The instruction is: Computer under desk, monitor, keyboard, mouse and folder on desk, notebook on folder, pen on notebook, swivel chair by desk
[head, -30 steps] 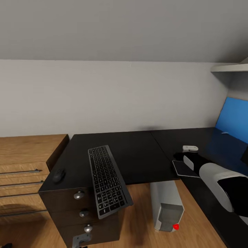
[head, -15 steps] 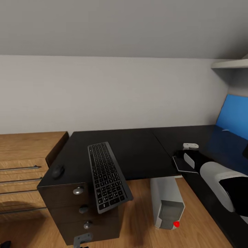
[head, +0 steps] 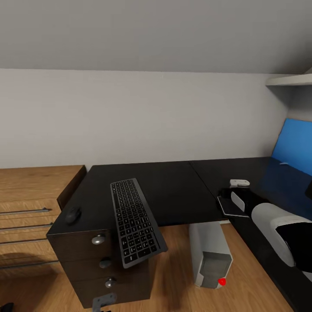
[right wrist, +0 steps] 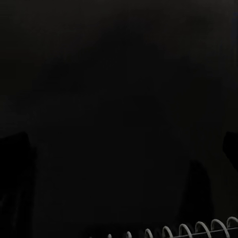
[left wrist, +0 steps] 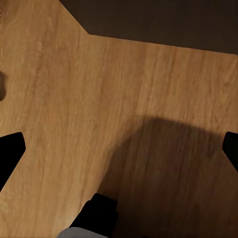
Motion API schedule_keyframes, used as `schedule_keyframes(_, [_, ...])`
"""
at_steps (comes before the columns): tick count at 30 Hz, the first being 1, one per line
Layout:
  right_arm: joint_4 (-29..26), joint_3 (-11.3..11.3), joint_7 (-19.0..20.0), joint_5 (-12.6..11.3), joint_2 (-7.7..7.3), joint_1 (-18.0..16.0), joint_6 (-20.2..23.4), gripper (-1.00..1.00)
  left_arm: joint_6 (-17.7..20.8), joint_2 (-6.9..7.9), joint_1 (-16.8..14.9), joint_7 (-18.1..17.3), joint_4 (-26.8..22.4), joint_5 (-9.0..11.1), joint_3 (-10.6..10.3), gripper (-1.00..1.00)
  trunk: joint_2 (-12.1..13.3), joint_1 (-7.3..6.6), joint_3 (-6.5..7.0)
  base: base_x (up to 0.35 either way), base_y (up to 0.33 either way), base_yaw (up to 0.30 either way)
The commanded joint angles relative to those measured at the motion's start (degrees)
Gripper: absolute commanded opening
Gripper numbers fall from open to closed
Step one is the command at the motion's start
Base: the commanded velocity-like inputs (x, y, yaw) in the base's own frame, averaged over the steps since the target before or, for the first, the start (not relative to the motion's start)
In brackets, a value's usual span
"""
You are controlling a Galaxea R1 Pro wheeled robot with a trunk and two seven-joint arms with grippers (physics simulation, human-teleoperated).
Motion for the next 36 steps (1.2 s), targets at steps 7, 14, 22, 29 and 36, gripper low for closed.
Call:
schedule_keyframes(7, [3.5,0.7,-0.1,-0.8,0.0,0.0,0.7,1.0,0.3,0.05,-0.1,0.3,0.3,0.0,-0.2,1.0,0.0,0.0,-0.07,-0.001,0.0,0.0])
schedule_keyframes(14, [3.5,0.7,-0.1,-0.8,0.06,0.0,0.7,1.0,0.3,0.05,-0.1,0.3,0.5,0.1,-0.2,1.0,0.0,0.0,-0.07,-0.13,0.0,0.0])
schedule_keyframes(22, [3.5,0.7,-0.1,-0.8,0.06,0.0,0.7,1.0,0.2,0.05,-0.1,0.3,0.7,-0.1,-0.3,1.0,0.0,0.0,-0.07,-0.02,0.0,0.0])
schedule_keyframes(29, [3.5,0.7,-0.1,-0.8,0.06,0.0,0.7,1.0,0.2,0.05,-0.1,0.3,0.7,-0.2,-1.2,1.0,0.0,0.0,-0.07,-0.197,0.0,0.0])
schedule_keyframes(36, [3.5,0.7,-0.1,-0.8,0.06,0.0,0.7,1.0,0.2,0.05,-0.1,0.3,0.7,-0.2,-1.7,1.0,0.0,0.0,-0.07,-0.103,0.0,0.0])
